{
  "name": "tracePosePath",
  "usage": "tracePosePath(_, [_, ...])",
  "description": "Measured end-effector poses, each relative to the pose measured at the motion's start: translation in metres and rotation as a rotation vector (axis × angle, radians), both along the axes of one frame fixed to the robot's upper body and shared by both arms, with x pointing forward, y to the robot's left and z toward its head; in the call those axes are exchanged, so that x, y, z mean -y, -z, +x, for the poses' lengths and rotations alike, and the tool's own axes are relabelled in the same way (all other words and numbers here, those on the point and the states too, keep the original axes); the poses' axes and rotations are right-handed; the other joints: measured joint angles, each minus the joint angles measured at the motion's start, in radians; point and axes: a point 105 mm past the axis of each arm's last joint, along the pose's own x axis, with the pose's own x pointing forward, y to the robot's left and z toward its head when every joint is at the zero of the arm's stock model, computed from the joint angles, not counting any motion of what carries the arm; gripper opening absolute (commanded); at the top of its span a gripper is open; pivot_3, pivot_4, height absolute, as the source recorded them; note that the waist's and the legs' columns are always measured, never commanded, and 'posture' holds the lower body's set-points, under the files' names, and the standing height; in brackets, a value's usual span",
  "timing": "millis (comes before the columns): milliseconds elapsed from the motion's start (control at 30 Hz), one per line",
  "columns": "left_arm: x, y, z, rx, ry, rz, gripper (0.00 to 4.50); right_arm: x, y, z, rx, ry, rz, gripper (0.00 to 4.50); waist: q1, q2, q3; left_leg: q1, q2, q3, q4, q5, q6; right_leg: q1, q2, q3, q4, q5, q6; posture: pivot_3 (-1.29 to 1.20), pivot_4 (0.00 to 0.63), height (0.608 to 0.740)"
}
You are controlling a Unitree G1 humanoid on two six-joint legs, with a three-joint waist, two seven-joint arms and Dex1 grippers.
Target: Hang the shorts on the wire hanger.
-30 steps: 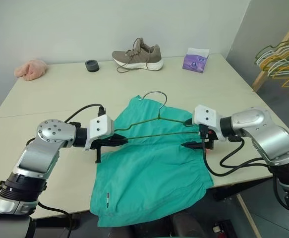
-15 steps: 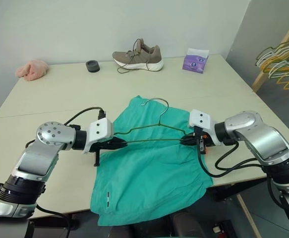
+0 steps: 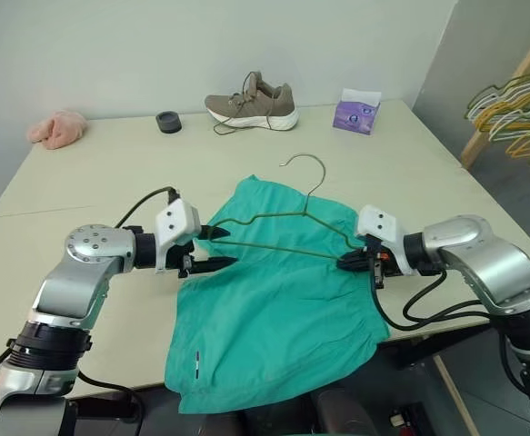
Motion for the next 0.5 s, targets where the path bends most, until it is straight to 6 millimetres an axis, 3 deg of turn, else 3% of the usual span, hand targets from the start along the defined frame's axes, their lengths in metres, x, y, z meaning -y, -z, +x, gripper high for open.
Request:
tracePosePath(167, [-0.021,-0.011,0.013,0.015,-0.137,-0.085,2.93,0.043,0.0,0.0,-0.025,0.197,0.016,0.0,0.003,-0.001,0.0,0.0,0.0,0.0,0.0,0.0,0.0,0.0,-0.001,0.0,0.0,0.0,0.0,-0.2,0.099,0.74])
tracePosePath(300, [-0.023,-0.018,0.015,-0.023,-0.162,-0.18,2.93,0.078,0.009,-0.017,-0.082,0.351,0.035,0.0,0.006,-0.001,0.0,-0.001,0.0,0.0,0.0,0.0,0.0,0.001,-0.001,0.0,-0.001,0.0,0.0,-0.23,0.113,0.74])
tracePosePath(500, [0.0,0.015,-0.013,-0.168,-0.004,-0.142,2.93,0.131,0.022,-0.066,-0.196,0.614,0.073,0.0,-0.001,-0.001,0.0,0.001,0.0,0.001,-0.001,-0.001,0.0,0.002,-0.001,0.0,-0.003,-0.003,0.005,-0.28,0.128,0.74])
